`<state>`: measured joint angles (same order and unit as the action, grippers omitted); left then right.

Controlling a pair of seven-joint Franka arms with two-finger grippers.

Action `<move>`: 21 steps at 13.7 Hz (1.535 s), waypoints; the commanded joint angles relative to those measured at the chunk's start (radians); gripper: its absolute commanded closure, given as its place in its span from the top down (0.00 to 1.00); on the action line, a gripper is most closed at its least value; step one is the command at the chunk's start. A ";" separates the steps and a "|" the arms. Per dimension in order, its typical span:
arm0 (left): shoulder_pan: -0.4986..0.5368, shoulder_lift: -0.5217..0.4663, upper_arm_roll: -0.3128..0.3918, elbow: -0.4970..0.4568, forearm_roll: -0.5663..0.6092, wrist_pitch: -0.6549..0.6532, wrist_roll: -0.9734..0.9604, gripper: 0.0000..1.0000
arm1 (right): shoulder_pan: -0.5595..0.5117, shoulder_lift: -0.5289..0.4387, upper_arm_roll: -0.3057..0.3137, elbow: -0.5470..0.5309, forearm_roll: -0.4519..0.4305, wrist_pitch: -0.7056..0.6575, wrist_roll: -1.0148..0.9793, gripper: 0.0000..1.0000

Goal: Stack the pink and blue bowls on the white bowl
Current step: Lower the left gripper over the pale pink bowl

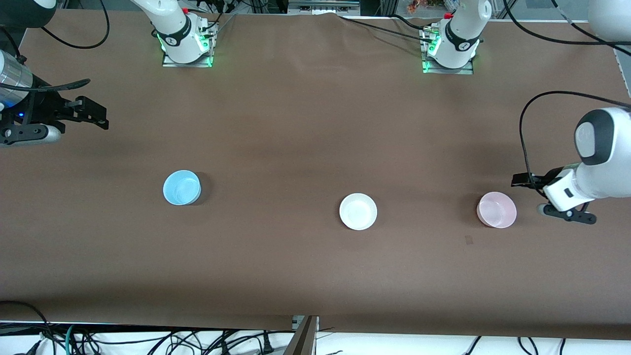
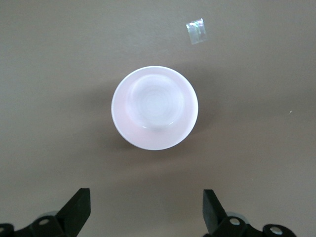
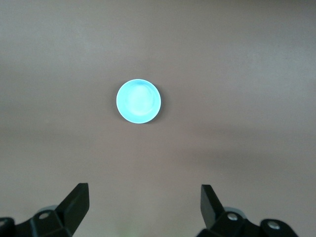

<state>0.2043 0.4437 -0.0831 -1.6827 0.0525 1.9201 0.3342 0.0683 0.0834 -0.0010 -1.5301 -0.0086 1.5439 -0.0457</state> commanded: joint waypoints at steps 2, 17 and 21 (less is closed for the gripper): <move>0.006 -0.020 -0.012 -0.194 0.020 0.253 0.080 1.00 | 0.028 0.009 0.002 0.015 -0.014 -0.005 0.006 1.00; 0.010 0.164 -0.007 -0.140 0.175 0.588 0.324 1.00 | 0.031 0.009 0.002 0.015 -0.016 -0.007 0.004 1.00; 0.020 0.193 -0.004 -0.120 0.173 0.588 0.325 0.91 | 0.031 0.009 0.002 0.015 -0.021 -0.007 0.004 1.00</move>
<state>0.2095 0.6080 -0.0863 -1.8392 0.1999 2.5093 0.6463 0.0966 0.0866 0.0001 -1.5302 -0.0098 1.5440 -0.0457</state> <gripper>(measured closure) 0.022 0.000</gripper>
